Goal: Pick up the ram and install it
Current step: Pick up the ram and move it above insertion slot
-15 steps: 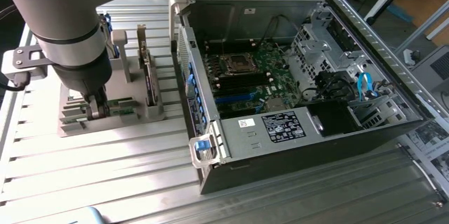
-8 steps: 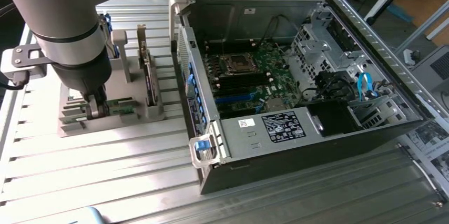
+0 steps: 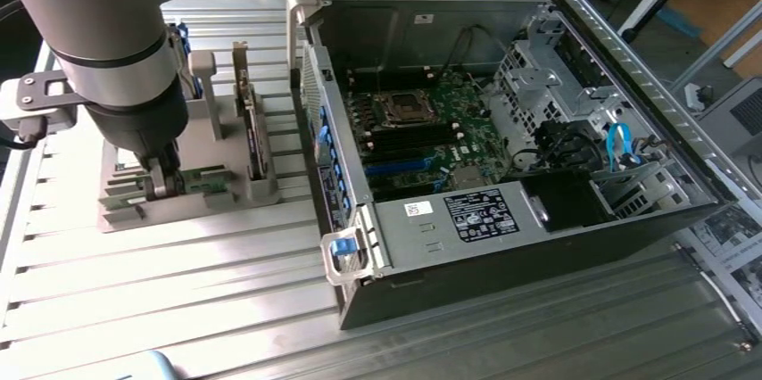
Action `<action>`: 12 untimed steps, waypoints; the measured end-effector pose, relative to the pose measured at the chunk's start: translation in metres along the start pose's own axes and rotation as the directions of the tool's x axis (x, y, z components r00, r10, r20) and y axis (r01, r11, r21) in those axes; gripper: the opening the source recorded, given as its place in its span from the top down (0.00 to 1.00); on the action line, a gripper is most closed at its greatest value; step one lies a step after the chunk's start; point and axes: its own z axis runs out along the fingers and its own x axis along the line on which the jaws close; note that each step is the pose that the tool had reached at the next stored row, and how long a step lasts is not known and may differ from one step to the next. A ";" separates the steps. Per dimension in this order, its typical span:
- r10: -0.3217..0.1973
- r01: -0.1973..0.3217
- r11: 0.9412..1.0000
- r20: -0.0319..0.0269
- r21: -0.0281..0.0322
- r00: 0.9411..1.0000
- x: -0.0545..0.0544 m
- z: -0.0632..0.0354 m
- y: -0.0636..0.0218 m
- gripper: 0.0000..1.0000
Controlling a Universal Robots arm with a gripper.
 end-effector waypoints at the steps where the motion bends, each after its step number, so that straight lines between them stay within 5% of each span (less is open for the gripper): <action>1: 0.000 0.000 1.000 0.000 0.000 1.000 0.000 -0.0005 0.0000 0.87; 12: 0.000 0.000 1.000 0.000 0.000 1.000 0.000 -0.0083 0.0003 0.87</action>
